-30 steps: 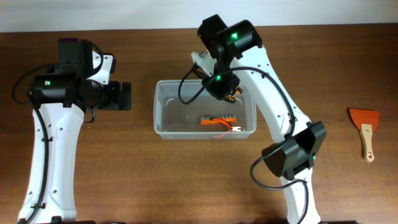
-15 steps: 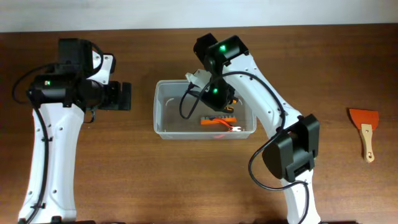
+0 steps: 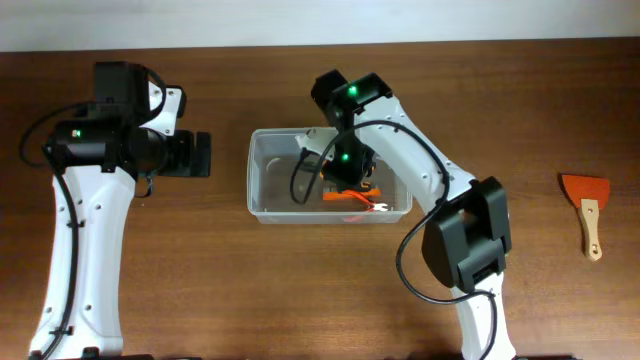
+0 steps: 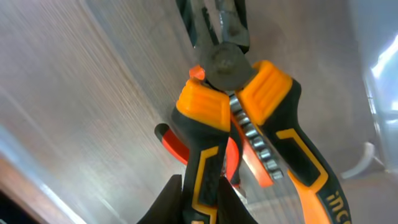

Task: Pack container
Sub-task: 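Lower the pliers into the container and open the right gripper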

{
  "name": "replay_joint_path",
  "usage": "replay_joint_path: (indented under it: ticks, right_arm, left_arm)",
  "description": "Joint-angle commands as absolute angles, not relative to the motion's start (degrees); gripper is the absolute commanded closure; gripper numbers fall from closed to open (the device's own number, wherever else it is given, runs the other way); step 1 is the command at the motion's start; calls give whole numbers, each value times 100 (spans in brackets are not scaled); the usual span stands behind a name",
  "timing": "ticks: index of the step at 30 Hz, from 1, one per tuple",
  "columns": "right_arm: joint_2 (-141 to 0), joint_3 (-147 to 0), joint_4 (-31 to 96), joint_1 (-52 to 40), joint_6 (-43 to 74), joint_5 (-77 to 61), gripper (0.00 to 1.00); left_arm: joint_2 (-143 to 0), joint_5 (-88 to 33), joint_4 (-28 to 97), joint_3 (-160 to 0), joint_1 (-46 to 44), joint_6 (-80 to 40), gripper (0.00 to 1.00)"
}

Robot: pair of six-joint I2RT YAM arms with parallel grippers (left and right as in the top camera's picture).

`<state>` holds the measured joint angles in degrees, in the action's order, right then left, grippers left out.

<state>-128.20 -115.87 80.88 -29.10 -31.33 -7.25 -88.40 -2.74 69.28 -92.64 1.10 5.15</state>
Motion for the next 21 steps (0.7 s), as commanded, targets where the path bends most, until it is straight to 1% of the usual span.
replay_joint_path:
  ticks: [1,10,18,19,21]
  right_arm:
    - [-12707,-11399,7983,-2954,-3262,-843,87]
    - [-12787,-11371,7644,-2950,-3262,-843,86]
    - [-13058,-11367,7612,-2950,-3258,-845,86]
    - [-13061,-11367,7612,-2950,-3258,-845,74]
    - [-13061,-11367,7618,-2950,-3258,-843,72]
  left_arm:
    - [-8840,-255,6928,-9369,128,526,1]
    - [-8840,-255,6928,-9369,130,526,1]
    - [-8840,-255,6928,-9369,128,528,1]
    - [-8840,-255,6928,-9369,128,526,1]
    - [-8840,-255,6928,-9369,128,526,1]
